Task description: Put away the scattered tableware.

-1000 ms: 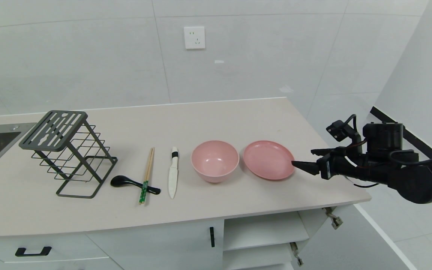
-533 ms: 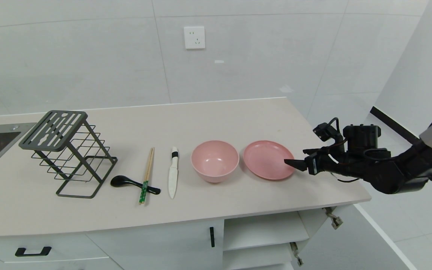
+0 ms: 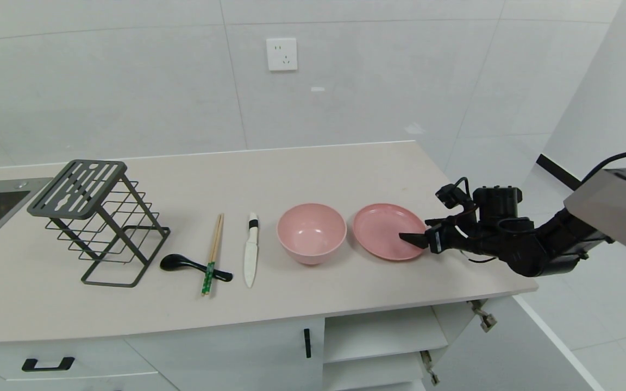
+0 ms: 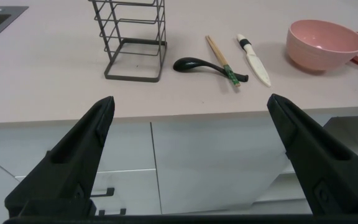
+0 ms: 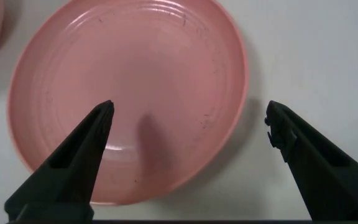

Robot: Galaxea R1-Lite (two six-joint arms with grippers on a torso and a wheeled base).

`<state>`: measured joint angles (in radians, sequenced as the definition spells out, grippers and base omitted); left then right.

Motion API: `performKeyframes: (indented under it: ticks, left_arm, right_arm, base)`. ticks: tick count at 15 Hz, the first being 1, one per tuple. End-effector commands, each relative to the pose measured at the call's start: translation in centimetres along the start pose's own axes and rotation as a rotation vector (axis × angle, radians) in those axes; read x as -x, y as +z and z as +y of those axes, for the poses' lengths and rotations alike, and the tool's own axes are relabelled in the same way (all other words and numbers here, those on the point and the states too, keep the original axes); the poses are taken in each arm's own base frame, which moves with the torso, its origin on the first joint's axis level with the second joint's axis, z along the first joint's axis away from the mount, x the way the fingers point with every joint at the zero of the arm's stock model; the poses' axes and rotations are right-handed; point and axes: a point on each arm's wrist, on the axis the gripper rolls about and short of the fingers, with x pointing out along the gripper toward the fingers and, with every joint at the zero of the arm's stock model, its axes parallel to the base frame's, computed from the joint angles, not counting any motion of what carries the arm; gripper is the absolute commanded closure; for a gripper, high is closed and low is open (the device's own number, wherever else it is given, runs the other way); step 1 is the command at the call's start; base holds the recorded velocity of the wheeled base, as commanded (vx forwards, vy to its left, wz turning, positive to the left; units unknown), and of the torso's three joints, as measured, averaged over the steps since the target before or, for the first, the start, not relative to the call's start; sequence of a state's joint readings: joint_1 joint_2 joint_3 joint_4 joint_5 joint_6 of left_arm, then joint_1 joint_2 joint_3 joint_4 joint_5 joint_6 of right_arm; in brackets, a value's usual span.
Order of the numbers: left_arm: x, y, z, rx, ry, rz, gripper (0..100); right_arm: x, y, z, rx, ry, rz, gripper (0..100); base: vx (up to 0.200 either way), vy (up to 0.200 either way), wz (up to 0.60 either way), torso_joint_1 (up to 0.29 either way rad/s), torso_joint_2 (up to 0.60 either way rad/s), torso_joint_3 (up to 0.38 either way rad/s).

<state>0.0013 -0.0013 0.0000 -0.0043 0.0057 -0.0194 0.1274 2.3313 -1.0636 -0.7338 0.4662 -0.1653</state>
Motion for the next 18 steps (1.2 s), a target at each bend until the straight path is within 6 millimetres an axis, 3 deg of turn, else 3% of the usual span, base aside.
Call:
performKeyframes:
  ticks: [1,4,8,9,15,18]
  left_arm:
    - [0.0,0.0,0.0,0.001,0.001,0.001,0]
    - [0.0,0.0,0.0,0.001,0.001,0.001,0]
    - [0.0,0.0,0.0,0.002,0.001,0.001,0]
    - [0.0,0.0,0.0,0.002,0.001,-0.001,0]
    - [0.0,0.0,0.0,-0.007,-0.002,-0.001,0]
    - [0.0,0.0,0.0,-0.009,-0.007,0.000,0]
  right_arm:
    - [-0.5,-0.4,0.4,0.001,0.014,0.012,0]
    - [-1.0,-0.4,1.6,0.011,0.040,0.019,0]
    - [-1.2,-0.5,1.5,-0.044,-0.023,0.030,0]
    - [-1.4,-0.6,1.4,-0.071,-0.054,0.033,100]
    - [-1.4,-1.1,0.9,-0.099,-0.111,0.050,100]
    - [-1.2,-0.5,0.8,-0.082,-0.128,0.006,100]
  base:
    - [0.000,0.000,0.00,0.000,0.00,0.000]
    - [0.000,0.000,0.00,0.000,0.00,0.000]
    - [0.000,0.000,0.00,0.000,0.00,0.000]
    - [0.000,0.000,0.00,0.000,0.00,0.000]
    - [0.000,0.000,0.00,0.000,0.00,0.000]
    - [0.000,0.000,0.00,0.000,0.00,0.000]
